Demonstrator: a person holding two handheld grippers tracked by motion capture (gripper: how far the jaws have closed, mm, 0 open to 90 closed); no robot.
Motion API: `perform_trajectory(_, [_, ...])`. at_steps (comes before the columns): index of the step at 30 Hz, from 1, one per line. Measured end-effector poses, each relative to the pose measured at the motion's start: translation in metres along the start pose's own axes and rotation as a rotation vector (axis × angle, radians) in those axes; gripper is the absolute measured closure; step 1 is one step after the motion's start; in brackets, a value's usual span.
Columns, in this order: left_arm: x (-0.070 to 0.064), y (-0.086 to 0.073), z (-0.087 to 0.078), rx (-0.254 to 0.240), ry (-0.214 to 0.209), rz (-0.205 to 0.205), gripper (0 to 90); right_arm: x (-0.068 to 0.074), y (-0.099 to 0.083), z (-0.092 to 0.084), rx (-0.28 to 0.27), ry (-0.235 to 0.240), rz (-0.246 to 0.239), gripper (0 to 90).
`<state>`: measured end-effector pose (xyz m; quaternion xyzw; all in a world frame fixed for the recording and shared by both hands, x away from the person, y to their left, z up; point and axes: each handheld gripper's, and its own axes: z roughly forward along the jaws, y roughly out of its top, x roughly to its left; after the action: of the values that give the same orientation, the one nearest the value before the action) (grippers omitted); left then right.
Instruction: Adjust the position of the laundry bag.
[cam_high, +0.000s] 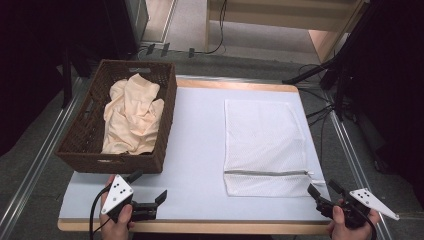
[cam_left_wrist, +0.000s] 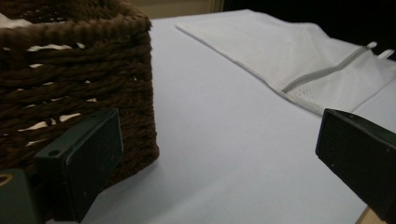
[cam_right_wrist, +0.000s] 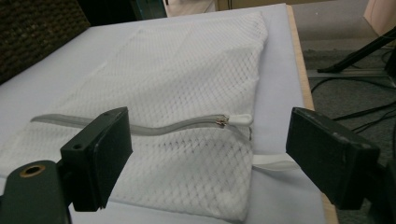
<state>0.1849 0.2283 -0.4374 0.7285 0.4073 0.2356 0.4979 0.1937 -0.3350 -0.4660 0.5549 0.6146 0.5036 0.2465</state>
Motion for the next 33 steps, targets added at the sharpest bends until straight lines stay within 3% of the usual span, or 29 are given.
perform_trajectory(2, [-0.005, 0.002, 0.005, 0.001, -0.027, -0.013, 1.4, 0.001, 0.002, 0.0, -0.005, 0.012, -0.003, 14.4])
perform_trajectory(4, [-0.012, 0.005, 0.011, 0.004, -0.042, 0.004, 1.4, 0.002, 0.003, 0.001, -0.004, 0.015, 0.0, 14.4])
perform_trajectory(7, [-0.027, 0.009, 0.022, 0.015, -0.055, 0.035, 4.2, 0.0, 0.005, 0.002, 0.005, 0.023, 0.019, 14.4])
perform_trajectory(13, [-0.047, 0.014, 0.046, 0.044, -0.068, 0.04, 8.9, -0.001, 0.01, 0.006, 0.022, 0.027, 0.033, 14.1])
perform_trajectory(14, [-0.049, 0.016, 0.05, 0.047, -0.066, 0.045, 14.5, -0.002, 0.013, 0.008, 0.033, 0.019, 0.036, 14.6])
perform_trajectory(16, [-0.058, 0.025, 0.064, 0.05, -0.067, 0.064, 15.2, -0.003, 0.016, 0.011, 0.044, 0.004, 0.035, 15.1])
perform_trajectory(17, [-0.058, 0.025, 0.064, 0.05, -0.067, 0.064, 16.0, -0.003, 0.016, 0.011, 0.044, 0.004, 0.035, 15.1])
perform_trajectory(22, [-0.071, 0.039, 0.094, 0.07, -0.053, 0.067, 21.6, -0.002, 0.022, 0.021, 0.051, -0.037, 0.02, 20.7])
perform_trajectory(26, [-0.075, 0.047, 0.123, 0.105, -0.04, 0.052, 23.6, -0.004, 0.025, 0.029, 0.056, -0.053, 0.009, 25.0])
perform_trajectory(29, [-0.074, 0.051, 0.152, 0.143, -0.042, 0.02, 29.3, -0.006, 0.03, 0.037, 0.055, -0.063, 0.013, 37.2])
perform_trajectory(33, [-0.073, 0.053, 0.171, 0.174, -0.04, 0.015, 32.7, -0.011, 0.033, 0.046, 0.053, -0.063, 0.014, 43.8])
